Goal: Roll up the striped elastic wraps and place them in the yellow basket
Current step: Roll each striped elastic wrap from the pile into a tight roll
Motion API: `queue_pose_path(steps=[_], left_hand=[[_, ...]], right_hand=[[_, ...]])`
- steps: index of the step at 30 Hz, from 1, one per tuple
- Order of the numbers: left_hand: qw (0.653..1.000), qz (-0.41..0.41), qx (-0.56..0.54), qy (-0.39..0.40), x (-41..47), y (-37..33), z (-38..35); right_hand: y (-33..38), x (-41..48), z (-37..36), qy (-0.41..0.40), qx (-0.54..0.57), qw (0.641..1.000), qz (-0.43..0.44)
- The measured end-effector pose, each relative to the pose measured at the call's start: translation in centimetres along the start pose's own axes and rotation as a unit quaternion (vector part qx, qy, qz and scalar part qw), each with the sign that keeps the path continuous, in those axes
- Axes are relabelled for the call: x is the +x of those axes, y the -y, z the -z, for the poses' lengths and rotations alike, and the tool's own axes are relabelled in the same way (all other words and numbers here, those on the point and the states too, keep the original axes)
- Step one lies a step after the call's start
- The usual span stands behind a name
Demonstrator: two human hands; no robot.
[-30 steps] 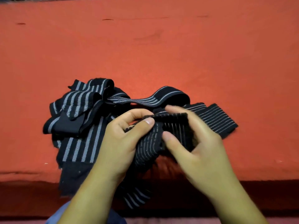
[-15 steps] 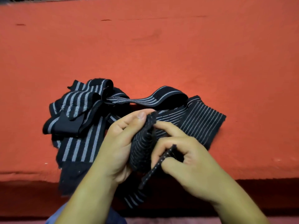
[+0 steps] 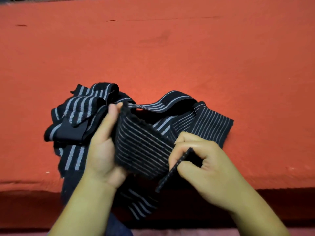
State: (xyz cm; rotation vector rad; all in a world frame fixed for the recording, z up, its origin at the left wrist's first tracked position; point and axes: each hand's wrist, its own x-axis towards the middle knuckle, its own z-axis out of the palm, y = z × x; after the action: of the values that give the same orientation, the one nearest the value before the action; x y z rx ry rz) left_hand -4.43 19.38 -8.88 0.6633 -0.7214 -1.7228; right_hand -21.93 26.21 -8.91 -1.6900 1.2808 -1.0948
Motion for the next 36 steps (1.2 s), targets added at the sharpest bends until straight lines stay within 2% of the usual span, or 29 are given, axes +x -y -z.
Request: queue_pose_path(steps=[3, 8, 15, 19, 22, 25, 29, 34, 36], left_hand=[[0.998, 0.015, -0.054, -0.016, 0.2, -0.3, 0.1], [0.987, 0.070, 0.137, -0.036, 1.4, 1.1, 0.8], [0.946, 0.087, 0.312, 0.023, 0.5, 1.7, 0.2], [0.896, 0.065, 0.434, 0.070, 0.3, 1.9, 0.5], [0.893, 0.060, 0.434, 0.103, 0.5, 2.2, 0.6], [0.903, 0.054, 0.415, 0.095, 0.4, 1.9, 0.6], [0.939, 0.052, 0.335, 0.054, 0.5, 1.2, 0.3], [0.974, 0.054, 0.215, 0.036, 0.3, 0.9, 0.0], [0.984, 0.050, 0.167, 0.031, 0.3, 0.7, 0.0]], right_hand=[[0.3, 0.0, 0.6, 0.007, 0.037, 0.999, 0.005], [0.7, -0.3, 1.0, 0.036, 0.106, 0.993, 0.036], [1.2, -0.5, 0.9, 0.173, 0.241, 0.955, 0.017], [1.3, -0.4, 0.3, 0.233, 0.224, 0.946, -0.030], [1.4, -0.3, 0.3, 0.251, 0.202, 0.945, -0.052], [1.0, -0.1, 0.6, 0.208, 0.185, 0.958, -0.066], [0.2, -0.1, 1.1, 0.057, 0.194, 0.975, -0.096], [-0.6, 0.1, 1.5, -0.095, 0.215, 0.965, -0.119], [-1.0, 0.2, 1.7, -0.127, 0.241, 0.951, -0.143]])
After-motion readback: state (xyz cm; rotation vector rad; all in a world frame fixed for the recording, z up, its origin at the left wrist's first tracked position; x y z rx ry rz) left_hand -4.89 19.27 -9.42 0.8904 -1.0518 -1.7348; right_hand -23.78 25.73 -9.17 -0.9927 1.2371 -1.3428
